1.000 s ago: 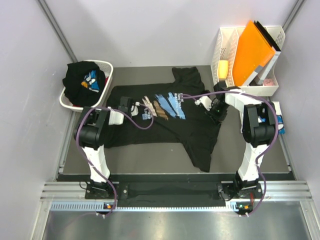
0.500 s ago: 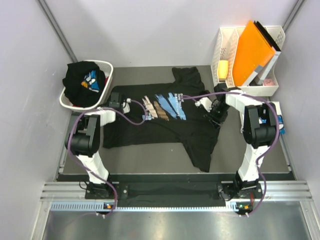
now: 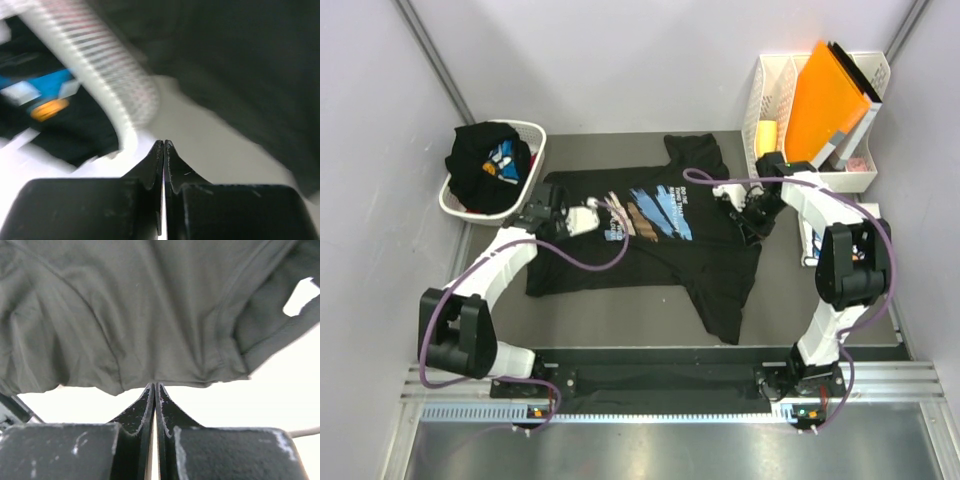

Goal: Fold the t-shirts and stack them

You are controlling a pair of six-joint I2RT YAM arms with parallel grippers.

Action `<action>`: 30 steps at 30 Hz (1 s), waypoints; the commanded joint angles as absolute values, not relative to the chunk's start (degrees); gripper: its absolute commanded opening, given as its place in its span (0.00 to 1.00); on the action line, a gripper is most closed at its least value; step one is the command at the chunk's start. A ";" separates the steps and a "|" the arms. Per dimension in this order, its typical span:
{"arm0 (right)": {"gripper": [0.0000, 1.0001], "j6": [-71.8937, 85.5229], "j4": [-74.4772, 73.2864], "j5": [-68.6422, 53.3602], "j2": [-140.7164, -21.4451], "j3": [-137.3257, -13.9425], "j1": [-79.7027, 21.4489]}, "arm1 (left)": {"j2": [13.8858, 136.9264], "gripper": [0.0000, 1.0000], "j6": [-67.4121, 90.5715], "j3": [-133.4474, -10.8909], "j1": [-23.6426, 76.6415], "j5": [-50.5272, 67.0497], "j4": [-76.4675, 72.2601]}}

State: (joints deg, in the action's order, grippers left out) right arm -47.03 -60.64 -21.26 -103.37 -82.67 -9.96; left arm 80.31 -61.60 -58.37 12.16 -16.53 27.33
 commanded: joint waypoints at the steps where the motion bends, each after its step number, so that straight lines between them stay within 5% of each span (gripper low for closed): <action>1: 0.00 -48.16 -61.88 -22.06 -103.53 -79.63 -10.55 | 78.75 0.00 -63.27 -53.01 13.18 -6.69 39.62; 10: 0.00 -48.34 -60.21 -21.00 -105.03 -76.91 -11.51 | 75.94 0.00 -69.34 -40.88 13.10 -4.84 38.06; 30: 0.00 -47.81 -56.78 -18.46 -111.44 -75.06 -13.89 | 87.36 0.00 -67.50 -36.47 12.13 -13.71 28.29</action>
State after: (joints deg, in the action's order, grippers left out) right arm -47.42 -58.06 -18.98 -110.54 -75.68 -13.10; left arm 83.68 -67.66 -38.41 13.17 -15.16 29.93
